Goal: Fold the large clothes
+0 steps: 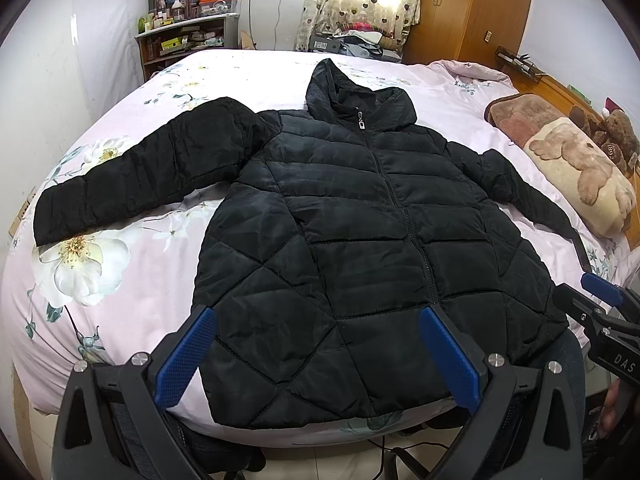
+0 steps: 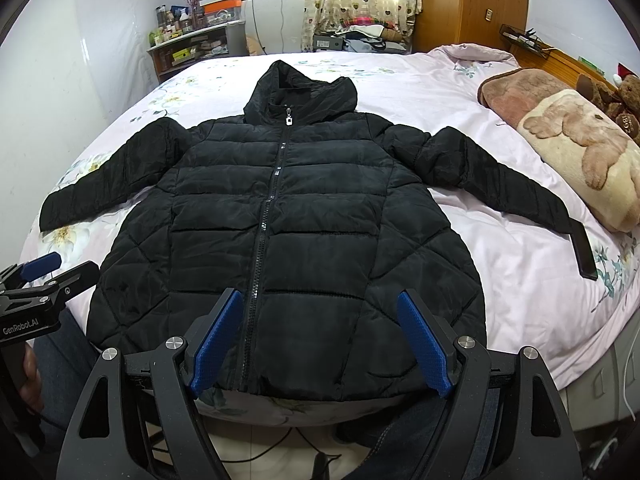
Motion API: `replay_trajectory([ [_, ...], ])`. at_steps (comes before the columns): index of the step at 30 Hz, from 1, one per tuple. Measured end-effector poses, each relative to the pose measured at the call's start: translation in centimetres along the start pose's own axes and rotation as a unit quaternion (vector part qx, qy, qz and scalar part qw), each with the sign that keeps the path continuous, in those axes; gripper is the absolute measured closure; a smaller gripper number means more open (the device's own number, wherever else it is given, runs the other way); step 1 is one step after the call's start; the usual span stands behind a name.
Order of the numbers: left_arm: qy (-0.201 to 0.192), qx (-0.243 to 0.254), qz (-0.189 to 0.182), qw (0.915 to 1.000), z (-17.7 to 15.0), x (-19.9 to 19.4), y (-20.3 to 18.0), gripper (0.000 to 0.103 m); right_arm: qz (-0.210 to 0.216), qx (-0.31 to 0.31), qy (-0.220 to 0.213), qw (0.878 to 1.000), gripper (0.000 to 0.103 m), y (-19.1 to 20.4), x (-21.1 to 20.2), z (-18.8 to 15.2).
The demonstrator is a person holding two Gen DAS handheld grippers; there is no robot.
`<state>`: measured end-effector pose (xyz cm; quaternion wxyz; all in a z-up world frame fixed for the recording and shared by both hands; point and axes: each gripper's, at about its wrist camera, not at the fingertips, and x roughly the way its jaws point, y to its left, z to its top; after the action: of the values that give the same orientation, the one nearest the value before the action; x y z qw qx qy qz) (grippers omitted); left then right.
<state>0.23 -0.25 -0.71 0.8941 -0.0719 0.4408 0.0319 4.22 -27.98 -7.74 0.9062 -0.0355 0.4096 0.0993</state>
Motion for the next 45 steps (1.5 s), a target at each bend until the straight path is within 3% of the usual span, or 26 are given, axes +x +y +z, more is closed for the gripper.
replay_trajectory([
  [14,0.002,-0.008,0.017,0.9998,0.9,1.6,1.6,0.0,0.012,-0.008,0.004,1.0,0.024,0.8,1.7,1.4],
  [26,-0.005,-0.061,0.082,0.9948,4.5,7.0,10.6,0.0,0.059,-0.038,0.001,0.998,0.024,4.1,7.6,6.4],
  [31,-0.012,-0.105,0.127,0.9863,5.2,9.0,16.3,0.0,0.066,-0.061,0.011,0.996,0.024,6.2,11.0,8.6],
  [37,-0.009,-0.18,0.182,0.9665,5.1,11.2,23.9,0.001,0.063,-0.084,0.023,0.994,0.024,7.9,14.2,9.8],
  [45,-0.025,-0.25,0.2,0.9471,3.9,12.8,29.4,0.002,0.054,-0.088,0.043,0.994,0.024,8.7,17.8,10.5],
])
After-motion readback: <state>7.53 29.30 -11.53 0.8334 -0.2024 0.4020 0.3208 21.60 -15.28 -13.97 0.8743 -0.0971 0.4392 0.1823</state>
